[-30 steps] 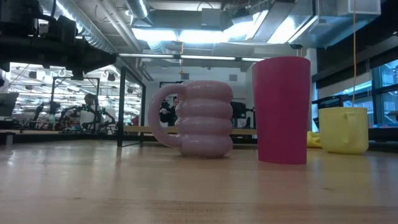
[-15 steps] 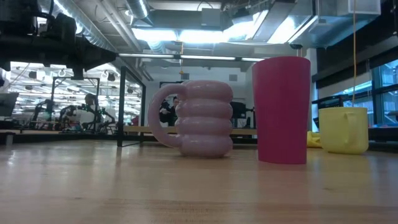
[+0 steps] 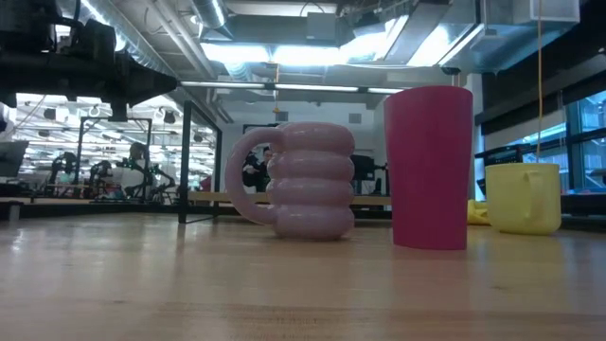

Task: Stack small to large cups/mugs on shelf
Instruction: Put the transparent cup on the shelf

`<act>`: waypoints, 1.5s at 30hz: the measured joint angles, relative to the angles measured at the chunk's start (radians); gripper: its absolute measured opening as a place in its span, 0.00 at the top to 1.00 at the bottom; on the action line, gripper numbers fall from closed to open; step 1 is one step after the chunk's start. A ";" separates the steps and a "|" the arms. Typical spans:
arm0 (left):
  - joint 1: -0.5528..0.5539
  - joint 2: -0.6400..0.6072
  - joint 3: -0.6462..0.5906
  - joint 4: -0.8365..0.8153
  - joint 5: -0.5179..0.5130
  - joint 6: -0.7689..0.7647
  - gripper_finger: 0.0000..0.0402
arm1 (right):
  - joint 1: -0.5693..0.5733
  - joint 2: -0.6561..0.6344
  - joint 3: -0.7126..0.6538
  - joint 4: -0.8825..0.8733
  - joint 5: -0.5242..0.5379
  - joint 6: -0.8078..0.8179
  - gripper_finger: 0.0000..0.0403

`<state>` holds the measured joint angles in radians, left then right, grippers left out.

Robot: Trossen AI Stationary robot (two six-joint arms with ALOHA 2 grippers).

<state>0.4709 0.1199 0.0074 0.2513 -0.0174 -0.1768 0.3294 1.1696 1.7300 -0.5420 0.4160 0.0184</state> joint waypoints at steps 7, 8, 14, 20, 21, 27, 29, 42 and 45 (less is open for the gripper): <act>0.000 0.000 0.000 0.009 0.000 0.000 0.87 | -0.192 0.064 0.040 -0.489 -0.095 0.219 0.71; 0.000 0.000 0.000 0.010 0.000 0.000 0.87 | -0.216 0.071 0.041 -0.566 -0.070 0.234 0.71; 0.000 0.000 0.000 0.010 0.000 -0.001 0.87 | -0.251 0.056 0.033 -0.775 0.026 0.601 0.71; 0.000 0.000 0.000 0.011 0.001 0.001 0.87 | -0.257 0.064 0.029 -0.636 -0.017 0.565 0.71; 0.000 0.000 0.000 0.011 0.001 0.001 0.87 | -0.277 0.062 0.031 -0.570 -0.109 0.455 0.71; 0.000 0.000 0.000 0.012 0.001 0.003 0.87 | -0.519 0.084 0.030 -0.460 -0.740 0.281 0.71; 0.000 0.000 0.000 0.012 0.001 0.008 0.87 | -0.590 0.091 0.031 -0.587 -0.721 0.237 0.71; 0.000 0.000 0.000 0.012 0.000 0.001 0.87 | -0.822 0.165 0.031 -0.811 -0.650 0.148 0.71; 0.000 0.000 0.000 0.012 0.000 0.001 0.87 | -0.967 0.199 0.030 -0.915 -0.725 0.113 0.71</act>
<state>0.4706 0.1198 0.0074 0.2635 -0.0170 -0.1757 -0.6374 1.3682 1.7600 -1.4569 -0.3089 0.1316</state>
